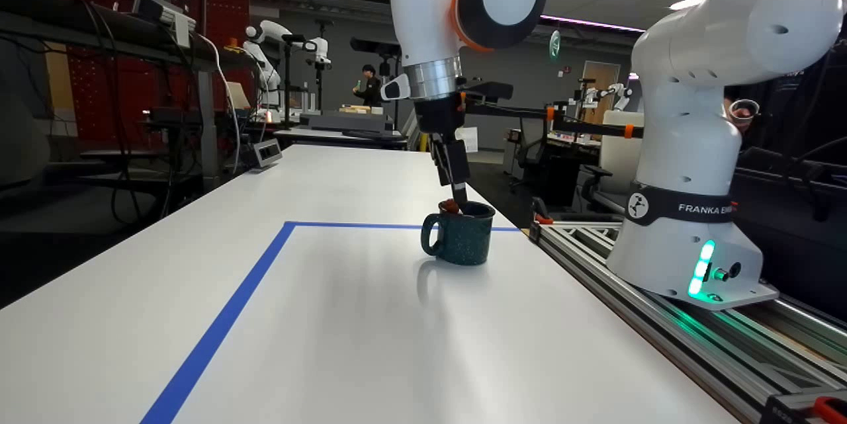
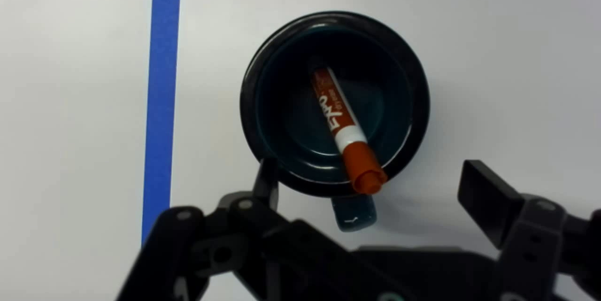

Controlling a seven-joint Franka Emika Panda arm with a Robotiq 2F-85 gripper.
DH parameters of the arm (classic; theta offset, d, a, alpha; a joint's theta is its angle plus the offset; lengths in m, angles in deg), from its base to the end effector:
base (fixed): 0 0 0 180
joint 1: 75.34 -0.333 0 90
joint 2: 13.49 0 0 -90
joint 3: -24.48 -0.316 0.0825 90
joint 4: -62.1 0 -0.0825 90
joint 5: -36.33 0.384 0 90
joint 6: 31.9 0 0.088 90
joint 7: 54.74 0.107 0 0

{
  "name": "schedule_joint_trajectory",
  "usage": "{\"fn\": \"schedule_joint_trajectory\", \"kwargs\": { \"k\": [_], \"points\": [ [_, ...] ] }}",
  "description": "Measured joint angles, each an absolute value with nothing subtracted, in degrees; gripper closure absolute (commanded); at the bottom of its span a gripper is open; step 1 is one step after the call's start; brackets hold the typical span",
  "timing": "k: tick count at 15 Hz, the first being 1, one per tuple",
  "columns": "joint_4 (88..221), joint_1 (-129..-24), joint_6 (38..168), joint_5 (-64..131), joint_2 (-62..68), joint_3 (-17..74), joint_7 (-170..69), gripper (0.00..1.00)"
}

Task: Take the marker out of the mug and put it on the table.

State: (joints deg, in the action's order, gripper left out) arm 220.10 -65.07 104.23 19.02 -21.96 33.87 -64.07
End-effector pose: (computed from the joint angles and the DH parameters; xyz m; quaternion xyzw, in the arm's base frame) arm 0.3407 -0.1221 0.2436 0.9897 0.0333 -0.1309 0.0479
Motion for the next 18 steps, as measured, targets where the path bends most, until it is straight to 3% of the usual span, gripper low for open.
{"fn": "schedule_joint_trajectory", "kwargs": {
  "k": [1,4,6,9,12,13,14,18],
  "points": [
    [220.1,-64.9,104.2,19.0,-21.7,33.9,-64.1,0.35],
    [220.1,-64.8,104.2,19.0,-21.2,33.9,-64.0,0.43],
    [220.1,-64.7,104.2,19.0,-21.0,33.9,-64.0,0.37],
    [220.1,-64.6,104.2,19.0,-21.0,33.9,-64.0,0.4],
    [220.1,-64.6,104.2,19.0,-21.0,34.0,-64.0,0.54],
    [220.1,-64.6,104.2,19.0,-21.0,34.0,-64.0,0.52],
    [220.1,-64.6,104.2,19.0,-21.0,34.1,-64.0,0.58],
    [220.0,-64.6,104.2,19.1,-21.0,34.3,-64.0,0.61]
  ]
}}
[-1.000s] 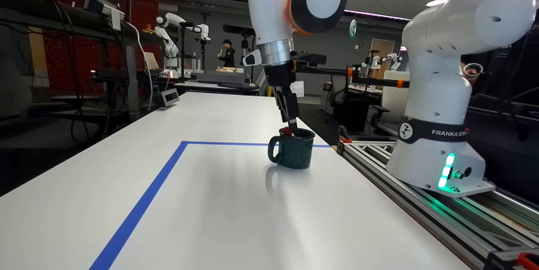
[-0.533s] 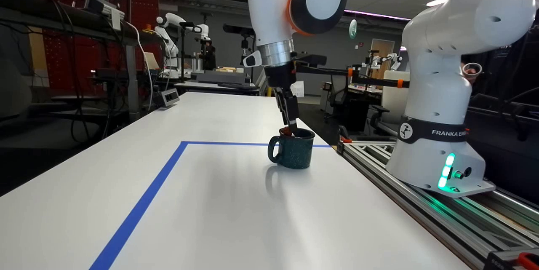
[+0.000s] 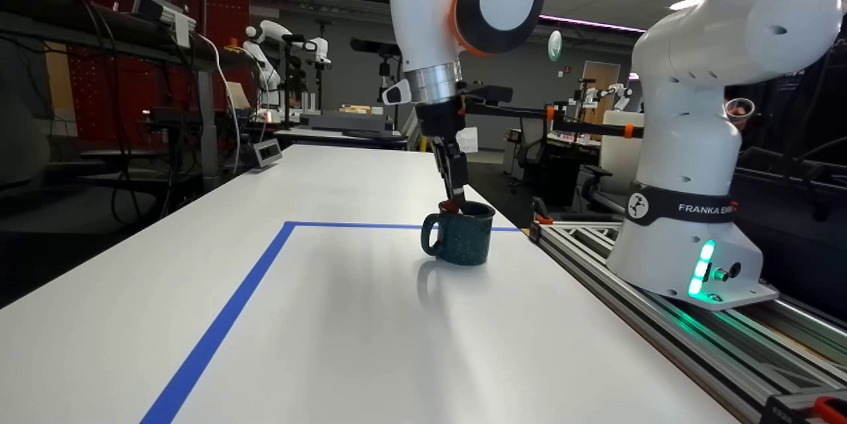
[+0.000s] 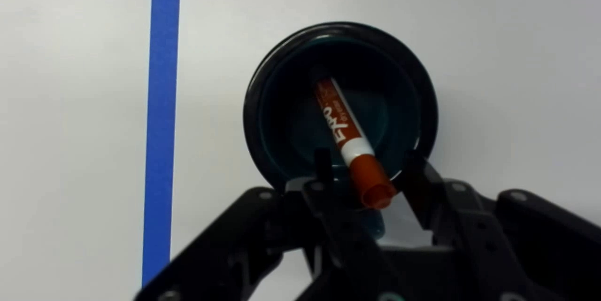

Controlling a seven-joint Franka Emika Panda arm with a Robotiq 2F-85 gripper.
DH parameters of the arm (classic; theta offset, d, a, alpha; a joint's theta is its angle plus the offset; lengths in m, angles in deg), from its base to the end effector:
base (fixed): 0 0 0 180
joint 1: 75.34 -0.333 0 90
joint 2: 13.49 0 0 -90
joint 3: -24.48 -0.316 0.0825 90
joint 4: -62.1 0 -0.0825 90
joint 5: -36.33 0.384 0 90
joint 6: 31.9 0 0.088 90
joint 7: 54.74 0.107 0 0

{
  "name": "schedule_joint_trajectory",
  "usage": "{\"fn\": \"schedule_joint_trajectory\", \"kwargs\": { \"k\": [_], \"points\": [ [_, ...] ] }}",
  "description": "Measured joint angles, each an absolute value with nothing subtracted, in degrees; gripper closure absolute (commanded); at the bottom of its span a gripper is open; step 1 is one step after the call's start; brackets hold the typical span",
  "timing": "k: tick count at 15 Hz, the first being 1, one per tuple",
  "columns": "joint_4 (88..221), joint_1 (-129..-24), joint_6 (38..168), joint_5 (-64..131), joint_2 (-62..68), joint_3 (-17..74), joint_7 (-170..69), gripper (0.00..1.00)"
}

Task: Take the marker out of the mug and put it on the table.

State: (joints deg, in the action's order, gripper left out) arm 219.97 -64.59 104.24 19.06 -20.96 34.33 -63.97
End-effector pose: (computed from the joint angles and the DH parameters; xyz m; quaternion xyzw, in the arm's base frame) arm 0.3380 -0.1276 0.2380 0.9891 0.0246 -0.1384 0.0447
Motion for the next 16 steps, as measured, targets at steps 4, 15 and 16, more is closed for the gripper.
{"fn": "schedule_joint_trajectory", "kwargs": {
  "k": [4,15,16],
  "points": [
    [219.9,-64.6,104.3,19.1,-21.0,34.6,-64.1,0.63],
    [219.8,-64.6,104.3,21.9,-20.9,34.9,-68.2,0.72],
    [219.8,-64.6,104.3,22.6,-20.8,35.0,-69.0,0.72]
  ]
}}
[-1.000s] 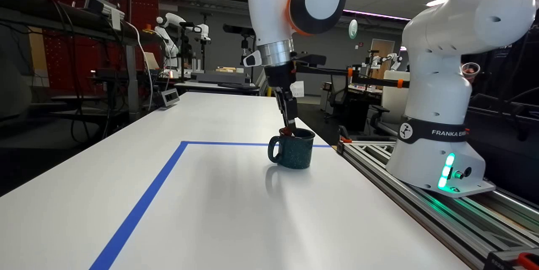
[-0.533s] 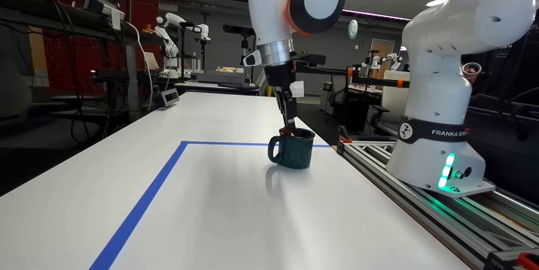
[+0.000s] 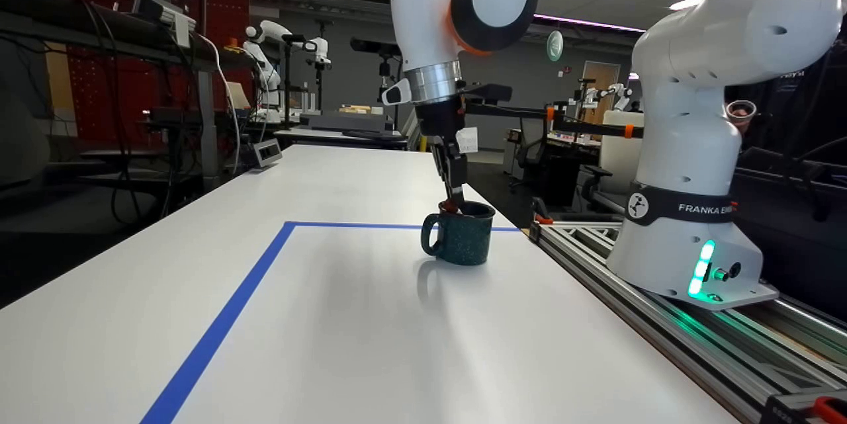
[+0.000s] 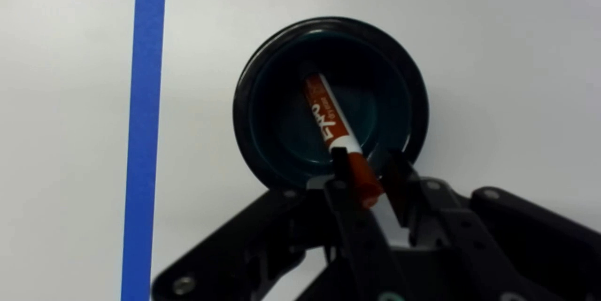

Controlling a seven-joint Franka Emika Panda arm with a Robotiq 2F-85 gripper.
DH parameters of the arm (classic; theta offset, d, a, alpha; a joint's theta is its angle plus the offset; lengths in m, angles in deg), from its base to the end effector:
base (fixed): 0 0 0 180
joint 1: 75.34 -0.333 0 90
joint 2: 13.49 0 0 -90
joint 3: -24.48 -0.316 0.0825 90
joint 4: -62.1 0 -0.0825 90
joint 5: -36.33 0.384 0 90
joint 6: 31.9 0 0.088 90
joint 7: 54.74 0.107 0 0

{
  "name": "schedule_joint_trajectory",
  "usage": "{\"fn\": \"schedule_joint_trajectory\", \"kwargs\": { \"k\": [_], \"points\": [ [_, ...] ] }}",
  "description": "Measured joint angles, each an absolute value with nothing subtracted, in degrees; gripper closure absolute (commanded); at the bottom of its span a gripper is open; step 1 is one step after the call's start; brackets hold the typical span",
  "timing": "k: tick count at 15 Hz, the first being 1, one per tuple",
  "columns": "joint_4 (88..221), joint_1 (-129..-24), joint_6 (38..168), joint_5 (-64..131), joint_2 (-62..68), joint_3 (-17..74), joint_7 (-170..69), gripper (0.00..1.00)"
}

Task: Take the marker out of the mug and put it on the table.

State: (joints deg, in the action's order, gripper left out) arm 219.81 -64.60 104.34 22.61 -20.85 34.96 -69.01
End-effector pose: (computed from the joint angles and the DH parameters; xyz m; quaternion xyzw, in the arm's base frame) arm 0.3379 -0.1309 0.2382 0.9900 0.0381 -0.1343 0.0199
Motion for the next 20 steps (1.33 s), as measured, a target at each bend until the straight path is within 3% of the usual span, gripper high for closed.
{"fn": "schedule_joint_trajectory", "kwargs": {
  "k": [3,5,8,9,20],
  "points": [
    [219.8,-64.6,104.4,24.5,-20.8,35.4,-71.4,0.68],
    [219.8,-64.6,104.4,25.6,-20.7,35.6,-72.8,0.7],
    [219.8,-64.6,104.5,26.6,-20.5,36.1,-74.4,0.88],
    [219.8,-64.6,104.5,26.7,-20.5,36.2,-74.8,0.98],
    [219.1,-64.9,104.3,26.9,-22.2,36.5,-76.8,0.96]
  ]
}}
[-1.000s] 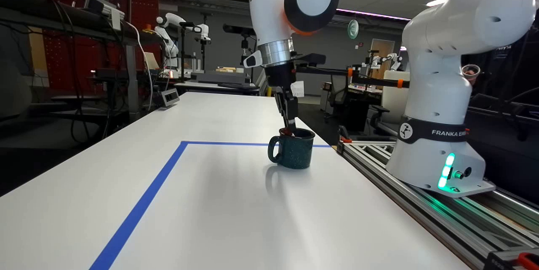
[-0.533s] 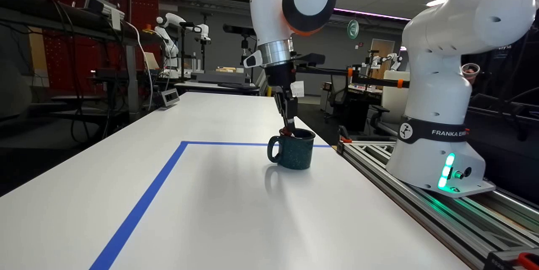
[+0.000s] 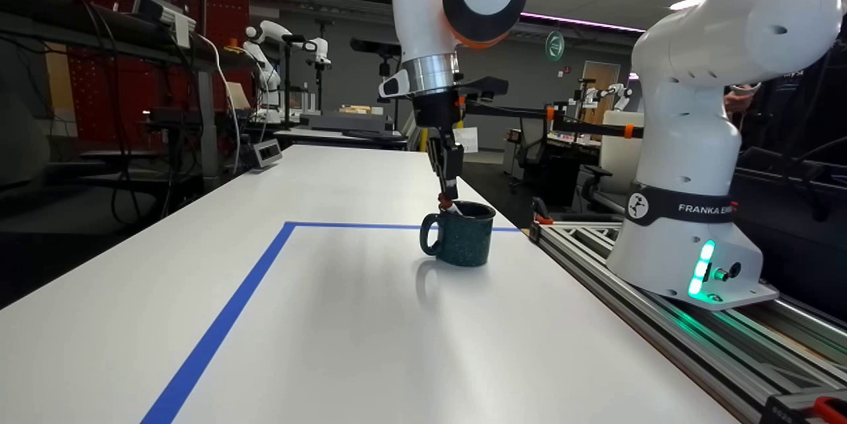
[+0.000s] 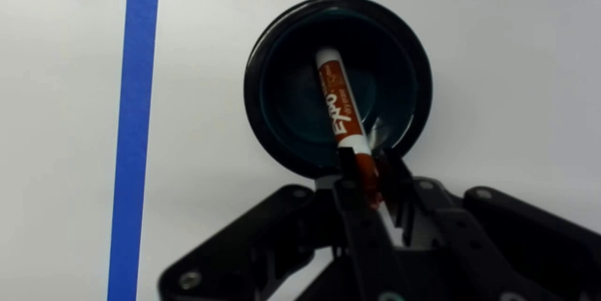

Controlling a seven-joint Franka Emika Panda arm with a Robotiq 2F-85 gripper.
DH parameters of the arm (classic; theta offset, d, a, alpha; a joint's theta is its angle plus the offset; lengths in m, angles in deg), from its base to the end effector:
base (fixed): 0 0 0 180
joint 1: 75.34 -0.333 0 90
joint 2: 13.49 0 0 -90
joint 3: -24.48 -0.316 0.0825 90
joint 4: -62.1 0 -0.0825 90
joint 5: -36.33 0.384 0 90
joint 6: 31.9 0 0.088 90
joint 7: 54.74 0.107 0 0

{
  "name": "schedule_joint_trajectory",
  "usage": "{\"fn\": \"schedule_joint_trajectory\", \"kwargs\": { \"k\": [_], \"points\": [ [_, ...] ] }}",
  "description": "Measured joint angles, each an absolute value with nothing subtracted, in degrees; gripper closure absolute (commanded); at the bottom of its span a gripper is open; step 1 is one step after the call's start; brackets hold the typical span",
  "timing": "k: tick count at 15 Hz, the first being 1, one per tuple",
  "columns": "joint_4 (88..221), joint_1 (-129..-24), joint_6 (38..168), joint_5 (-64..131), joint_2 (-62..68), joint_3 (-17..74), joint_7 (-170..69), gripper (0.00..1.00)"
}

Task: Take the marker out of the mug and put it on the table.

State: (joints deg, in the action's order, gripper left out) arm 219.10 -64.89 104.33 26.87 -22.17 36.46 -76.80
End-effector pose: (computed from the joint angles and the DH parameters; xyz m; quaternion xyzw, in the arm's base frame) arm 0.3420 -0.1393 0.2502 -0.9917 -0.0649 0.1109 0.0076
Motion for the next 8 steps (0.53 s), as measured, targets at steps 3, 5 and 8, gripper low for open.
{"fn": "schedule_joint_trajectory", "kwargs": {
  "k": [3,5,8],
  "points": [
    [219.2,-65.4,101.8,26.9,-25.6,35.9,-76.7,0.96],
    [219.1,-65.8,98.3,26.9,-28.7,35.4,-76.4,0.96],
    [219.1,-66.4,92.2,27.8,-33.9,34.9,-76.2,0.96]
  ]
}}
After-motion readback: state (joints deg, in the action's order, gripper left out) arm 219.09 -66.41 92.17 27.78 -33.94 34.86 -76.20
